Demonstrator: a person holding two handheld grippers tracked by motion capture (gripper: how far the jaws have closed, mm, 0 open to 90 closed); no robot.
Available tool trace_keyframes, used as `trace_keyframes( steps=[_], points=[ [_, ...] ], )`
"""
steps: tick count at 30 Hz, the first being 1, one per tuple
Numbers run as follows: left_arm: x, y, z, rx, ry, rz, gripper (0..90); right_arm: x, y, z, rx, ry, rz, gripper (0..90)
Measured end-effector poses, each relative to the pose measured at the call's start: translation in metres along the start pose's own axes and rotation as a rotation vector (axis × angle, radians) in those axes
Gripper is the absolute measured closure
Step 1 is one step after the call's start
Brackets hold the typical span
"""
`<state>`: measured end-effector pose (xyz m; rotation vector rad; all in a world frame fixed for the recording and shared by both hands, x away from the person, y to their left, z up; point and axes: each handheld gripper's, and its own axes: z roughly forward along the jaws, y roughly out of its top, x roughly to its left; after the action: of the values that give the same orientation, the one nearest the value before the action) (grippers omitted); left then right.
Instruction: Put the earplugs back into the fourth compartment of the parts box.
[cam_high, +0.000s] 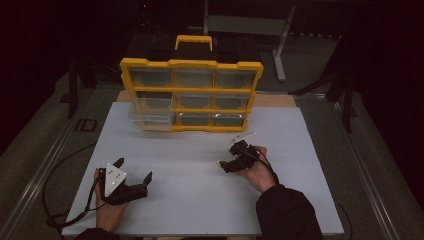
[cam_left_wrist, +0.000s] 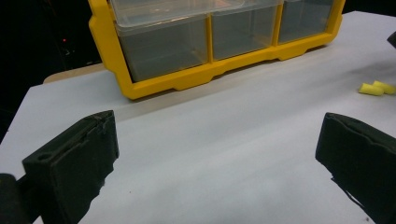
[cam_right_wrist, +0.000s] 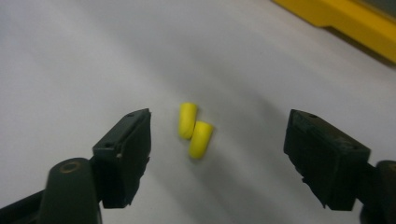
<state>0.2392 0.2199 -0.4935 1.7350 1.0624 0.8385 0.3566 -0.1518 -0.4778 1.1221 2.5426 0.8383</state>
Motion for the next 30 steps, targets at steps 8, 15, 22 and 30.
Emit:
trace_keyframes(
  steps=[8, 15, 22, 30],
  points=[
    [0.000, 0.000, 0.000, 0.001, 0.000, 0.001, 0.0, 0.001, -0.005, 0.008, 0.038, 0.000, -0.003, 34.6],
    [0.000, 0.000, 0.000, 0.002, 0.001, 0.001, 0.0, 0.000, -0.010, 0.013, 0.053, 0.012, 0.005, 45.2],
    [0.000, 0.000, 0.000, 0.002, 0.002, 0.002, 0.0, 0.002, -0.010, 0.017, 0.062, 0.026, 0.006, 54.6],
    [0.000, 0.000, 0.000, 0.003, 0.005, 0.004, 0.0, 0.003, -0.012, 0.021, 0.085, 0.039, 0.013, 66.5]
  ],
)
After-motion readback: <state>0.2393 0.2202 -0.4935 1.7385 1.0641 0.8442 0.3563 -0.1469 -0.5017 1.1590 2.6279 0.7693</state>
